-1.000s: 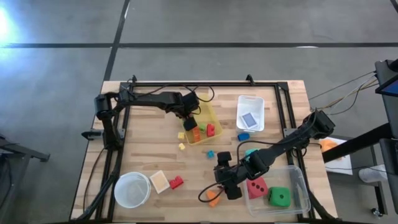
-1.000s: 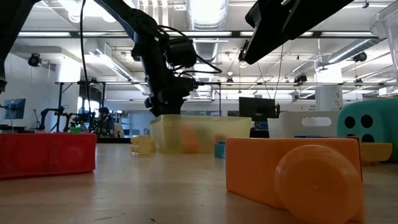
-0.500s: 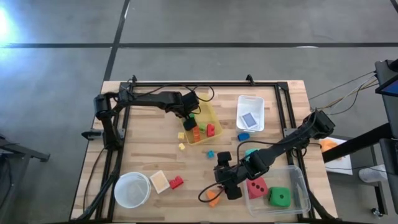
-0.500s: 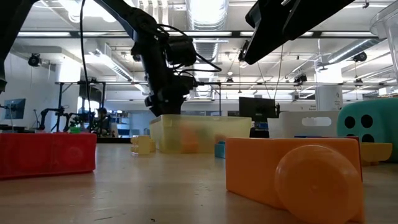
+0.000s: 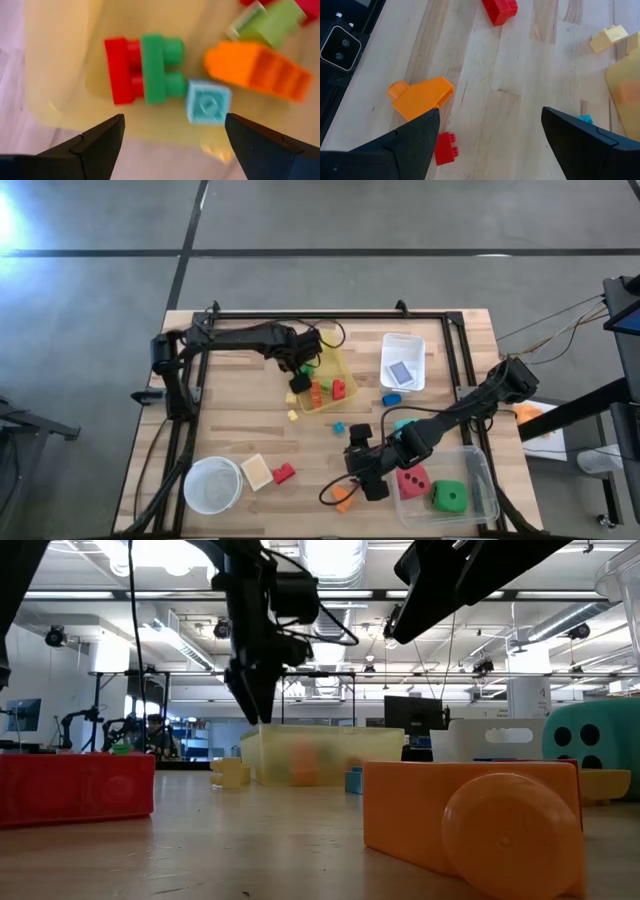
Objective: Pick & Place Toys
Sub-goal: Put the yellow game piece into the yellow bin
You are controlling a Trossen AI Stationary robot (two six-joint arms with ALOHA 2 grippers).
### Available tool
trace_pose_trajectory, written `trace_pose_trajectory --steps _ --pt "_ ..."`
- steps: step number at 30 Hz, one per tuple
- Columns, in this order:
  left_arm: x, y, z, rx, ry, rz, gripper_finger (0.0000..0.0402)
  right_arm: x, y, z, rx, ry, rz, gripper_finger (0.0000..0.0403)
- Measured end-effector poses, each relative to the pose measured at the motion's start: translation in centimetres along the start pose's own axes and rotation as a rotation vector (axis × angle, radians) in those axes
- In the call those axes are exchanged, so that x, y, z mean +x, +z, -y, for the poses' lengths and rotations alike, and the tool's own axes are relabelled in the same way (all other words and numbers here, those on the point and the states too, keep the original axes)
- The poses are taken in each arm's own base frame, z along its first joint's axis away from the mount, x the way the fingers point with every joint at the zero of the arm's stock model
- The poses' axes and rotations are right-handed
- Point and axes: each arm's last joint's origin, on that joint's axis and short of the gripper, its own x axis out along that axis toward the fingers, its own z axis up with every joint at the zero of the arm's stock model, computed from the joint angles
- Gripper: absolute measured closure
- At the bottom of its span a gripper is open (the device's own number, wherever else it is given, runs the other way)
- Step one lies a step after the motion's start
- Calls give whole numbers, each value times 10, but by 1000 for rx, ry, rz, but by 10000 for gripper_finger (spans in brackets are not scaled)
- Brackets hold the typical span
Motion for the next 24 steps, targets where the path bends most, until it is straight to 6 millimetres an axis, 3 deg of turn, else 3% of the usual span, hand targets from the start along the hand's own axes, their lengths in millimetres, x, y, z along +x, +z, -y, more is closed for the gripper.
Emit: trace_pose_trajectory --steps 9,19,24 --pt "-20 -32 45 -77 -30 26 51 0 0 0 16 0 -2 60" --pt "-6 -70 102 92 -12 99 51 0 -1 0 26 -1 -6 60" --pt "0 -79 113 105 -29 119 51 0 -1 0 16 -1 -6 60"
